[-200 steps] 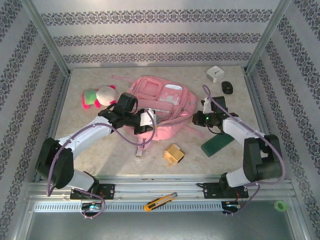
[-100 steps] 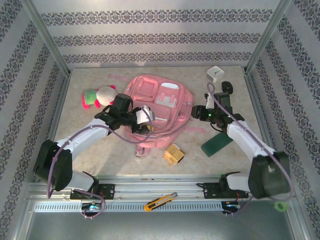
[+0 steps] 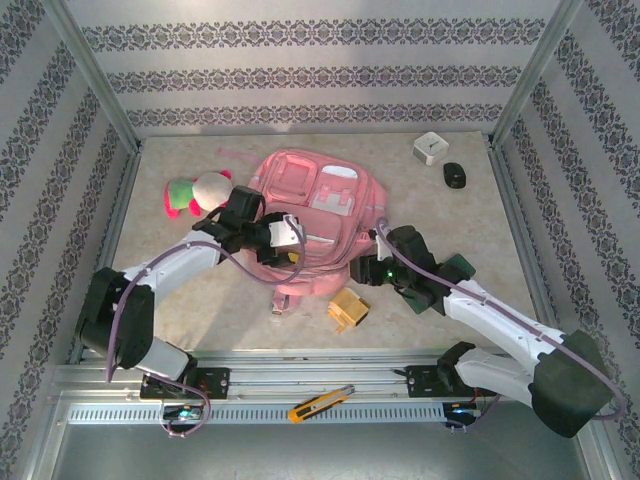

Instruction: Pack the student bag

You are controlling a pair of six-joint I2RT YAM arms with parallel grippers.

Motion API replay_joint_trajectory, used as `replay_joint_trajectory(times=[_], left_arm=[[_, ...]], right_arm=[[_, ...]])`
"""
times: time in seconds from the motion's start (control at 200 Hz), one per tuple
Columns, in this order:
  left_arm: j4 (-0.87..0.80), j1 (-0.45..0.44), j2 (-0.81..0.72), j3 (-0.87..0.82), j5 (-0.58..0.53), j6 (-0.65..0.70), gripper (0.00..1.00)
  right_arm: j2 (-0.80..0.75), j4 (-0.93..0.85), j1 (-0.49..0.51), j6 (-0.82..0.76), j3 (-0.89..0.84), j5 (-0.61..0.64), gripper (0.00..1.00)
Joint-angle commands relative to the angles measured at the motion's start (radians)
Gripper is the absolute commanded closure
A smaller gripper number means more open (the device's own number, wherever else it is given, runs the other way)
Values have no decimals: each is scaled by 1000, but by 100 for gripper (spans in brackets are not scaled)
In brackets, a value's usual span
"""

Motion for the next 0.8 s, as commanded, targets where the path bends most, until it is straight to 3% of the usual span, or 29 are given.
replay_joint_trajectory(times=[0.0,0.21,0.54,0.794], left_arm=[[-50,-5,44,64,-35,99,27],[-94,-11,136,131,-19,155,27],[-333,-11,163,208,63,263,23],[-243,-24,254,221,-87,273,27]], right_arm=[[-14,78,14,5,-13,53,56],[-3,86,10,-13,-8,69,55],[12,93,-49,-16,-1,10,54],[36,126,-69,-39,16,-23,54]])
